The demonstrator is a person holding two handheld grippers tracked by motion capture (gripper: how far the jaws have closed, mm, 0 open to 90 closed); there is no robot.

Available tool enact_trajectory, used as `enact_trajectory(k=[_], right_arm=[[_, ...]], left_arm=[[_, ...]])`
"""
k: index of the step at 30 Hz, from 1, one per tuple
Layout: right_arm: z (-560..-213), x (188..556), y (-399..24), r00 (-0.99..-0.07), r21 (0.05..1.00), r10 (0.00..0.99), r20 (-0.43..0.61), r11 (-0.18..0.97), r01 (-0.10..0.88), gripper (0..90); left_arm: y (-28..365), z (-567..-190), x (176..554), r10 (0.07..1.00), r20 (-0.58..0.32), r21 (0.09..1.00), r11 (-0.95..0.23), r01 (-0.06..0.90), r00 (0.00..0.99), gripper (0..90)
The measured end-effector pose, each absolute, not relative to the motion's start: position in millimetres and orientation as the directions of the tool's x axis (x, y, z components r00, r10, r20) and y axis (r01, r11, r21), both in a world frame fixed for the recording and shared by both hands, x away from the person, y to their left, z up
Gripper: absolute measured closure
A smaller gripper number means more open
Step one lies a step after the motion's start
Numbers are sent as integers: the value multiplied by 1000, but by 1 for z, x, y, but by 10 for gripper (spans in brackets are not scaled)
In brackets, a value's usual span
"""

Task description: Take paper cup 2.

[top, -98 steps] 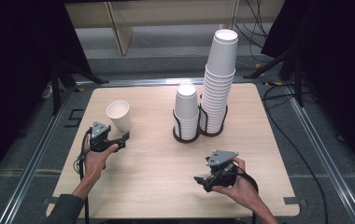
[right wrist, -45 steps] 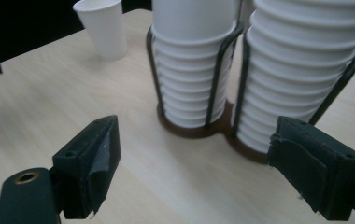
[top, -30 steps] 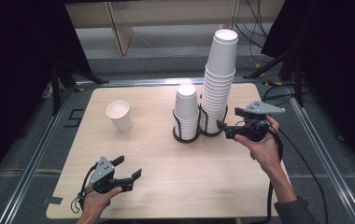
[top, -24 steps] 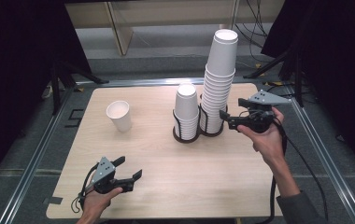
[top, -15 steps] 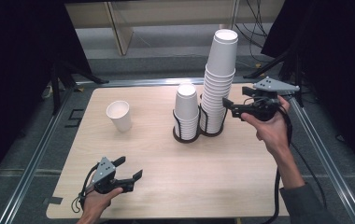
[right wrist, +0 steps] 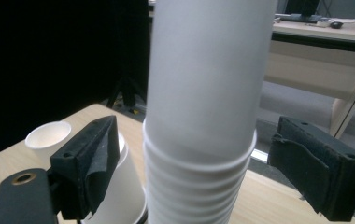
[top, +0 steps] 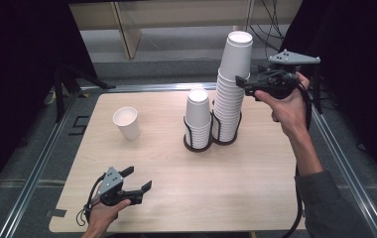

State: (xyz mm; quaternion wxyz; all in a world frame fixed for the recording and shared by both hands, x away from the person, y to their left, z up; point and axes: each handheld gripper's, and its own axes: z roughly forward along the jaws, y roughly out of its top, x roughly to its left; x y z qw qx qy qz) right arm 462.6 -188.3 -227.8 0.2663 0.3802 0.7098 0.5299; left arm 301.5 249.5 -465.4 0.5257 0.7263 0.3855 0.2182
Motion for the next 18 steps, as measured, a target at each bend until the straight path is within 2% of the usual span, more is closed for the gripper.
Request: enact_trajectory(k=[6,18], right_arm=[[-218,479,-184,-572,959,819,54,116,257,155],[-214,510,-163,-556,955,830,46,126,267,153]], left_arm=[[249,-465,301,789,-84,928,-160,335,609,144],[248,-465,301,782,-91,931,-154,332,617,145]])
